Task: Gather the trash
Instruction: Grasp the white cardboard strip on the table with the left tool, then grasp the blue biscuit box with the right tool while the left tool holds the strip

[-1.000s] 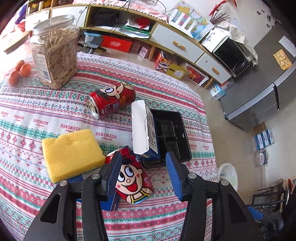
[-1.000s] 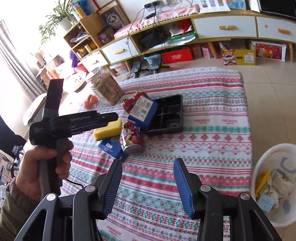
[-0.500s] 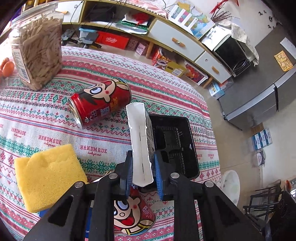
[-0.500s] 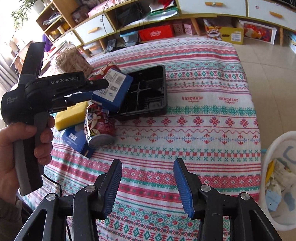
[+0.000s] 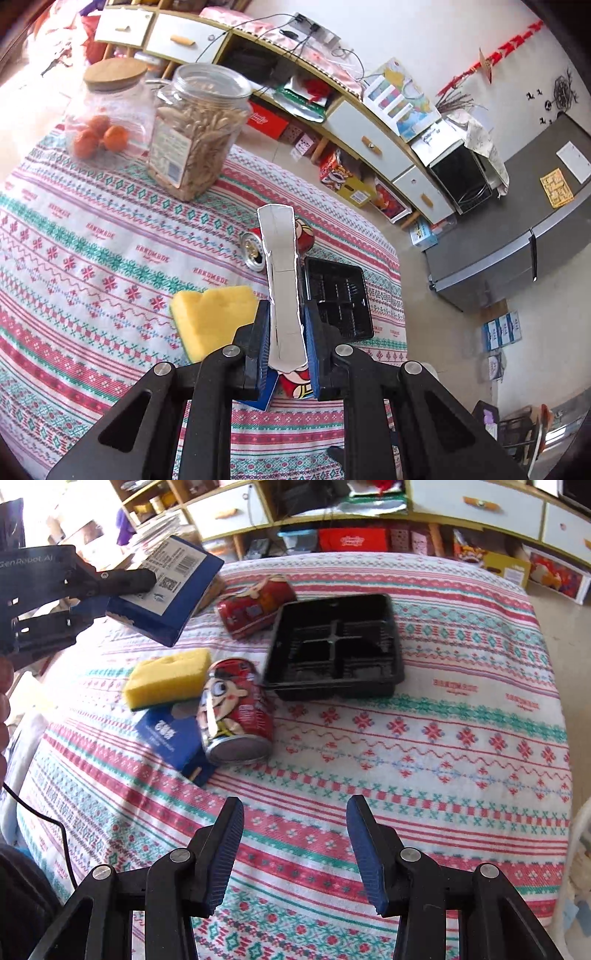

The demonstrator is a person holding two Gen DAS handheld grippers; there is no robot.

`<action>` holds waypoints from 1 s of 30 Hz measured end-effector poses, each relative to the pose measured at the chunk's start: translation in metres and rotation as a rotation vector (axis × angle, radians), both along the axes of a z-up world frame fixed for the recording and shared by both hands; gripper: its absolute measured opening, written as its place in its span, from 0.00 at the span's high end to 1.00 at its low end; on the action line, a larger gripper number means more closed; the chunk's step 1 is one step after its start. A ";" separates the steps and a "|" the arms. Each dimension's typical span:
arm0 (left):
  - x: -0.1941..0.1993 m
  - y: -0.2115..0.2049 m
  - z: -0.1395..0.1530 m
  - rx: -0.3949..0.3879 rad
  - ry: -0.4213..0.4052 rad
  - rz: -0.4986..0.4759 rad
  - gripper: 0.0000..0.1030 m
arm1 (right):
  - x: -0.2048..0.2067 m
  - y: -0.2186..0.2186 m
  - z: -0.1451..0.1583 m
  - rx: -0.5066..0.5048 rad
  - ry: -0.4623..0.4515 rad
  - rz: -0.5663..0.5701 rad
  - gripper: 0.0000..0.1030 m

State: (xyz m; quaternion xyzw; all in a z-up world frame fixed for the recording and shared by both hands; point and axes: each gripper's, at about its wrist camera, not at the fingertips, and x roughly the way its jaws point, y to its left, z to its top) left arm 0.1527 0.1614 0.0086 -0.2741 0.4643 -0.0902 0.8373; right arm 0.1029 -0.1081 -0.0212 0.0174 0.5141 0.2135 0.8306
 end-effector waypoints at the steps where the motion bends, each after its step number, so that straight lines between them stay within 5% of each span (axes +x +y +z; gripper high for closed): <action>1: -0.004 0.004 -0.002 0.008 0.005 0.011 0.83 | -0.002 0.011 -0.001 0.002 -0.006 0.039 0.50; 9: -0.023 0.032 -0.018 0.025 0.039 0.051 0.82 | -0.019 0.112 -0.030 -0.152 -0.143 0.307 0.50; 24: -0.022 0.049 -0.035 0.084 0.082 0.057 0.82 | -0.008 0.180 -0.080 -0.516 -0.400 0.451 0.51; 27: -0.020 0.044 -0.035 0.094 0.084 0.045 0.82 | -0.007 0.179 -0.082 -0.510 -0.415 0.460 0.71; 28: -0.020 0.042 -0.035 0.096 0.085 0.042 0.82 | -0.007 0.179 -0.081 -0.508 -0.409 0.468 0.91; 30: -0.019 0.039 -0.035 0.100 0.085 0.040 0.82 | -0.007 0.178 -0.079 -0.513 -0.412 0.465 0.93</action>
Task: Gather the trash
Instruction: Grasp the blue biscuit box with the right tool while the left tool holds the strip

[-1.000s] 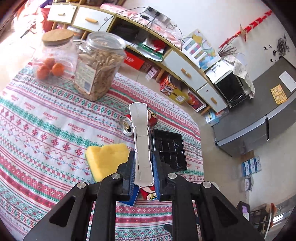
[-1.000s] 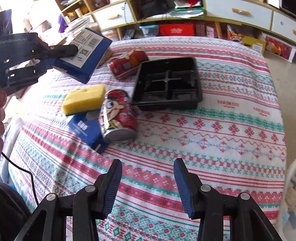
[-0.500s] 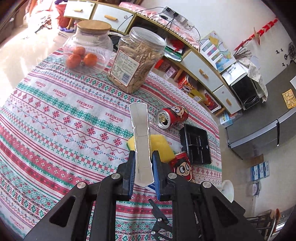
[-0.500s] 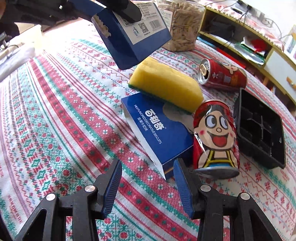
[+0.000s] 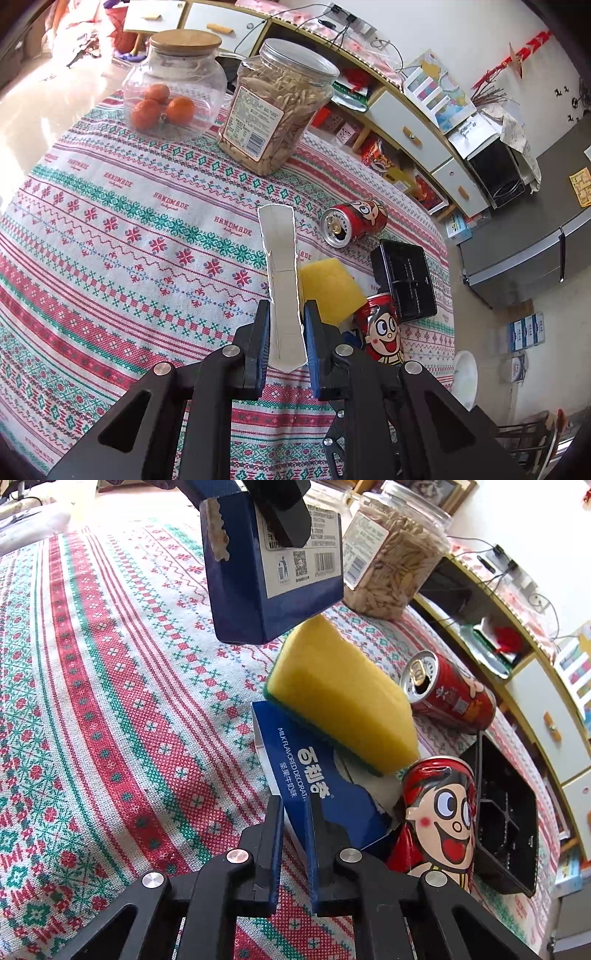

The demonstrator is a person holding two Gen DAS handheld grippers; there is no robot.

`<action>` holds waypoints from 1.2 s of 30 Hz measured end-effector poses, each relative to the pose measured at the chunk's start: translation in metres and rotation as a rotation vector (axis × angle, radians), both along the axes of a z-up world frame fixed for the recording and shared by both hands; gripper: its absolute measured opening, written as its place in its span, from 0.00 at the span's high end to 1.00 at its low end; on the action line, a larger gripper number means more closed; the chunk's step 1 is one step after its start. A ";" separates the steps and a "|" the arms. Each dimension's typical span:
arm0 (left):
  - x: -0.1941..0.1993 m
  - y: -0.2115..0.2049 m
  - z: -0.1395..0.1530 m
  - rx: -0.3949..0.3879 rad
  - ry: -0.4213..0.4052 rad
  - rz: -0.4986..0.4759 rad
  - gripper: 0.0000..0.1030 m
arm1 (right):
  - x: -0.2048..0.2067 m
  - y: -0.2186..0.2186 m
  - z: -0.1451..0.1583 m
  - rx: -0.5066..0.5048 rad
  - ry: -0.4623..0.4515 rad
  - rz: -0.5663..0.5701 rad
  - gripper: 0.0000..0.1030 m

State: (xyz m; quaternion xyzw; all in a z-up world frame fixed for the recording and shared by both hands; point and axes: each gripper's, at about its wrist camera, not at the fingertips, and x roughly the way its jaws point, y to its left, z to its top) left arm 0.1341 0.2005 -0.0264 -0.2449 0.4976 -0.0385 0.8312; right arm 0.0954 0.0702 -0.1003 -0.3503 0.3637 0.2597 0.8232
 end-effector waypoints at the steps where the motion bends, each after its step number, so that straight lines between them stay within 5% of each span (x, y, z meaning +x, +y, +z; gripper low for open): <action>1: 0.000 -0.001 0.000 -0.001 -0.001 -0.001 0.82 | -0.002 0.000 0.002 0.002 -0.004 0.002 0.96; 13: -0.004 0.006 0.006 -0.018 -0.020 0.015 0.82 | -0.003 -0.024 0.048 0.219 0.075 -0.062 1.00; 23: -0.004 -0.002 0.013 -0.026 -0.035 -0.011 0.82 | 0.009 -0.075 0.090 0.468 0.230 -0.158 1.00; 28: -0.003 0.003 0.013 -0.037 -0.033 0.013 0.82 | 0.009 -0.083 0.090 0.468 0.228 -0.178 1.00; 30: -0.003 0.005 0.011 -0.042 -0.029 0.016 0.82 | 0.003 -0.072 0.085 0.402 0.199 -0.121 0.93; 32: -0.004 0.005 0.010 -0.042 -0.025 0.013 0.82 | -0.004 -0.052 0.070 0.319 0.186 -0.055 0.52; 33: -0.005 0.006 0.010 -0.043 -0.024 0.011 0.82 | -0.006 -0.040 0.062 0.288 0.179 -0.019 0.44; 36: -0.007 0.011 0.010 -0.051 -0.026 0.016 0.82 | -0.006 -0.013 0.041 0.182 0.124 0.062 0.40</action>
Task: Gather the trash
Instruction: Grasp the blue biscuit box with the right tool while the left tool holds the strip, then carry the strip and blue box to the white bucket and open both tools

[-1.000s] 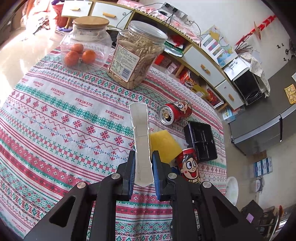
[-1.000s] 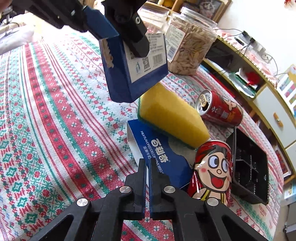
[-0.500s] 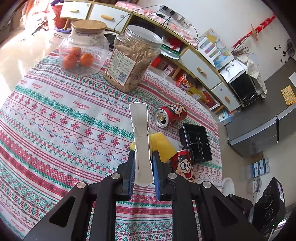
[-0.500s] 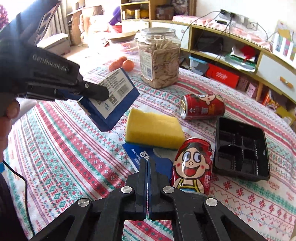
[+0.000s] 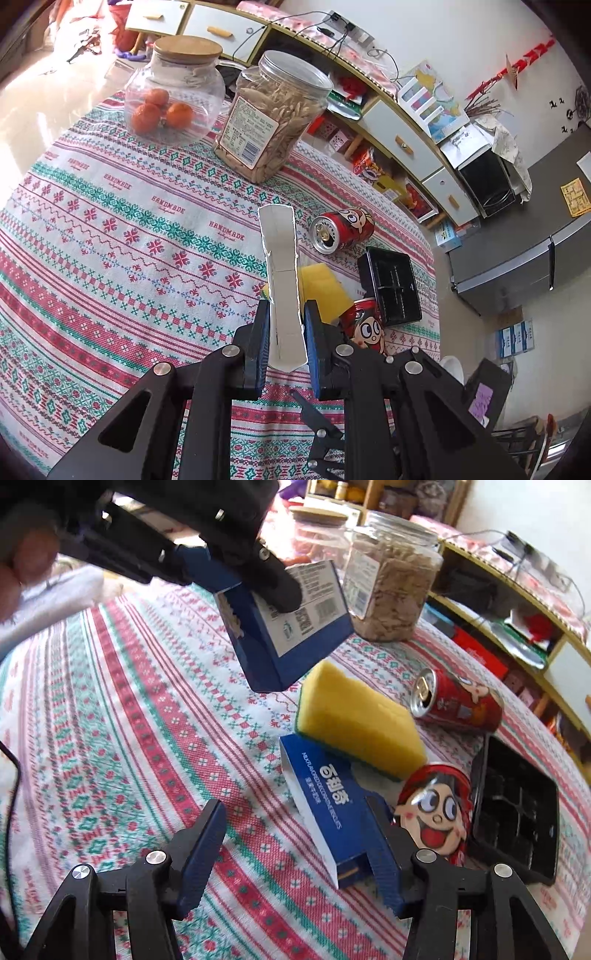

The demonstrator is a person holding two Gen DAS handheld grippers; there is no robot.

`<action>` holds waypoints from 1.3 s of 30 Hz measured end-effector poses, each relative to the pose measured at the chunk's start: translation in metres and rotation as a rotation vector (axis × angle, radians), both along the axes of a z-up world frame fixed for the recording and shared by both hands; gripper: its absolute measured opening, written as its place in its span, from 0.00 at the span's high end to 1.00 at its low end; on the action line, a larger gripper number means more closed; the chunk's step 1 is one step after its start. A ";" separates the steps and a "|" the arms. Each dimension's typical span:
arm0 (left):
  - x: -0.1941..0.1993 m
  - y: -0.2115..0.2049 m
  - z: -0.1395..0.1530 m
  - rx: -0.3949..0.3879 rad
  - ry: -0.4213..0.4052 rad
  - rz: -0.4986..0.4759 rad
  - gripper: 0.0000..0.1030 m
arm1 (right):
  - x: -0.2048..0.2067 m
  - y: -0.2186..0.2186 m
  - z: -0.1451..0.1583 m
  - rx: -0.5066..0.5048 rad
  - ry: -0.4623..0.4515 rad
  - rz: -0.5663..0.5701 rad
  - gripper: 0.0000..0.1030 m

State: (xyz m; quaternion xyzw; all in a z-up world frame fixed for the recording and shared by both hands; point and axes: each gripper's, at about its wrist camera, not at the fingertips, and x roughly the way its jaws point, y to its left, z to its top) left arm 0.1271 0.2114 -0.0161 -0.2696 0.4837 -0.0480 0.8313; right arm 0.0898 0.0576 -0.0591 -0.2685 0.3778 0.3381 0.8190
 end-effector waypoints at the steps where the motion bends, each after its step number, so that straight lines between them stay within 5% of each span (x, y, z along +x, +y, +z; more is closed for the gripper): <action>1: 0.000 0.002 0.000 0.000 0.000 0.006 0.82 | 0.005 0.004 -0.004 -0.024 -0.007 0.006 0.39; 6: 0.004 0.005 -0.003 -0.001 0.005 0.007 0.82 | 0.040 0.019 -0.014 -0.128 0.047 0.074 0.30; 10: 0.009 0.005 -0.006 0.000 0.012 -0.002 0.82 | 0.062 0.028 -0.040 -0.287 0.140 0.131 0.36; 12: 0.011 0.005 -0.005 0.000 0.010 0.001 0.82 | 0.067 0.024 -0.036 -0.232 0.202 0.133 0.60; 18: 0.010 0.001 0.002 0.009 -0.007 -0.011 0.82 | 0.049 0.007 -0.035 -0.183 0.250 0.122 0.60; 25: 0.004 -0.014 0.013 0.023 -0.027 -0.034 0.82 | 0.013 -0.046 -0.005 0.053 0.329 0.027 0.60; 31: 0.000 -0.041 0.019 0.063 -0.042 -0.060 0.82 | 0.004 -0.091 0.047 0.183 0.263 -0.069 0.60; 39: -0.002 -0.095 0.024 0.051 -0.073 -0.131 0.82 | 0.013 -0.205 0.097 0.338 0.159 -0.308 0.60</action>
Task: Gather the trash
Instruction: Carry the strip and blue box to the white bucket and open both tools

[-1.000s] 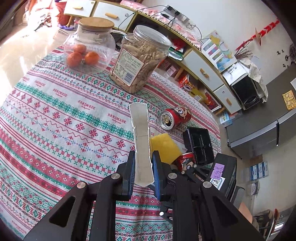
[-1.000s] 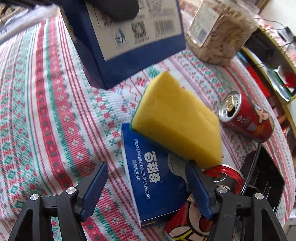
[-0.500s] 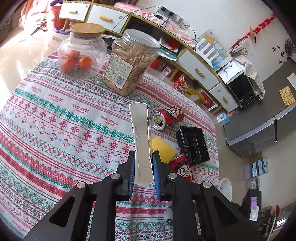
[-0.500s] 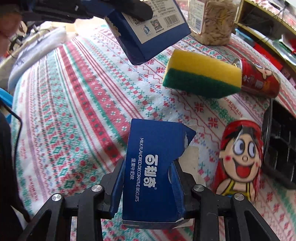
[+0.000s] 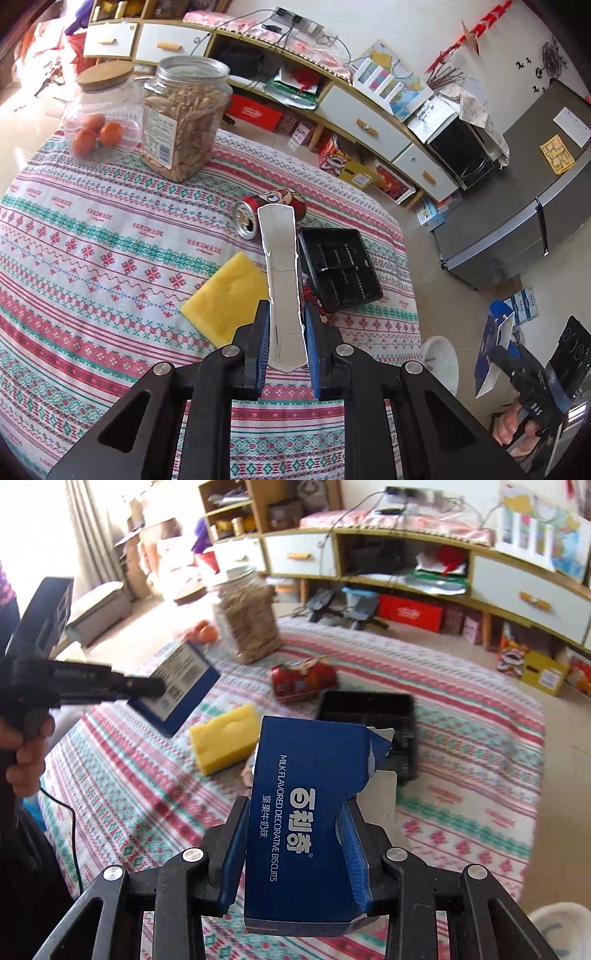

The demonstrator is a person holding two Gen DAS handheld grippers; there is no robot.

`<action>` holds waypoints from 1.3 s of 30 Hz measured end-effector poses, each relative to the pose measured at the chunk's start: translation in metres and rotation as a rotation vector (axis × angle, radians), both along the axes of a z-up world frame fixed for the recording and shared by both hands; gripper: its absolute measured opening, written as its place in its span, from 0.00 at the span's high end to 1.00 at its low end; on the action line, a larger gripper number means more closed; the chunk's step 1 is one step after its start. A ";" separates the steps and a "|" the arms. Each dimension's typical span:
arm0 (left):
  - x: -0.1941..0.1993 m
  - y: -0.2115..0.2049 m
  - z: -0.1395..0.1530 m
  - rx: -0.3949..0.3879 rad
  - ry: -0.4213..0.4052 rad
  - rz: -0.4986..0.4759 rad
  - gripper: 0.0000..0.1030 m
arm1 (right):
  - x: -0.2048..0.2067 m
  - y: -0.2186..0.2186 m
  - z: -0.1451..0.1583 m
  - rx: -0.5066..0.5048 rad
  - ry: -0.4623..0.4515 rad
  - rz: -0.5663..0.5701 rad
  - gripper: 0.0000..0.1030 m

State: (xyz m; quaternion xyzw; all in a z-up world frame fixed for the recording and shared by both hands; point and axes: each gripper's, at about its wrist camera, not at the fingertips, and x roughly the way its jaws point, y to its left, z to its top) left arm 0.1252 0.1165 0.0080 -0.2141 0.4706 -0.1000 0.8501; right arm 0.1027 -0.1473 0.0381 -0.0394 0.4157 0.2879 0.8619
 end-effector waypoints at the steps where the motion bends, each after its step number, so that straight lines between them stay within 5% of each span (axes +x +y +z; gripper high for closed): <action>1: -0.001 -0.010 0.001 0.004 -0.006 -0.014 0.82 | 0.000 -0.016 0.010 0.019 -0.013 -0.027 0.60; 8: -0.007 -0.109 -0.004 -0.061 0.040 -0.204 0.82 | -0.015 -0.135 0.044 0.122 -0.083 -0.262 0.60; 13: -0.014 -0.202 -0.012 -0.027 0.064 -0.368 0.82 | -0.025 -0.213 0.037 0.203 -0.010 -0.415 0.60; 20: -0.006 -0.326 -0.047 -0.068 0.164 -0.507 0.82 | -0.024 -0.246 0.008 0.175 0.133 -0.501 0.59; 25: 0.001 -0.400 -0.078 0.009 0.206 -0.557 0.82 | -0.022 -0.267 -0.011 0.193 0.192 -0.567 0.59; 39: 0.015 -0.448 -0.132 0.055 0.246 -0.482 0.80 | -0.022 -0.307 -0.035 0.200 0.269 -0.662 0.59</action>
